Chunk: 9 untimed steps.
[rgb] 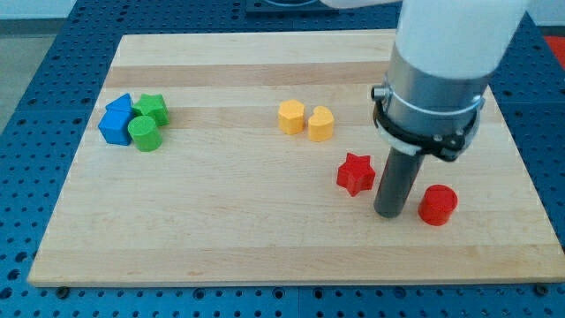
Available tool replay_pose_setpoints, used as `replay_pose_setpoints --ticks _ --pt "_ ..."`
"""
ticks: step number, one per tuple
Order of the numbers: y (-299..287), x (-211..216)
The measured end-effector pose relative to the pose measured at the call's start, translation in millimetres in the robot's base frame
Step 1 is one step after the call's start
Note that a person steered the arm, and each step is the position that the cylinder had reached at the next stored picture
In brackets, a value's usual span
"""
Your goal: Slide the red blocks horizontally to the right of the green circle
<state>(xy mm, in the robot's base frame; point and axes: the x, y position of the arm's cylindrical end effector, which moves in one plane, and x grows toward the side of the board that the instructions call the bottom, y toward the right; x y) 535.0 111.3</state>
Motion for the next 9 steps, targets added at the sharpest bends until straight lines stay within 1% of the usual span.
replay_pose_setpoints --ticks 1,2,3,4,5,6,7,8,9 --pt "-25 -21" --pt "-49 -52" --pt "-31 -56" --pt "10 -61" --pt "14 -91" --pt "-22 -91" --pt "-54 -78" --pt "-107 -76" --pt "-132 -80"
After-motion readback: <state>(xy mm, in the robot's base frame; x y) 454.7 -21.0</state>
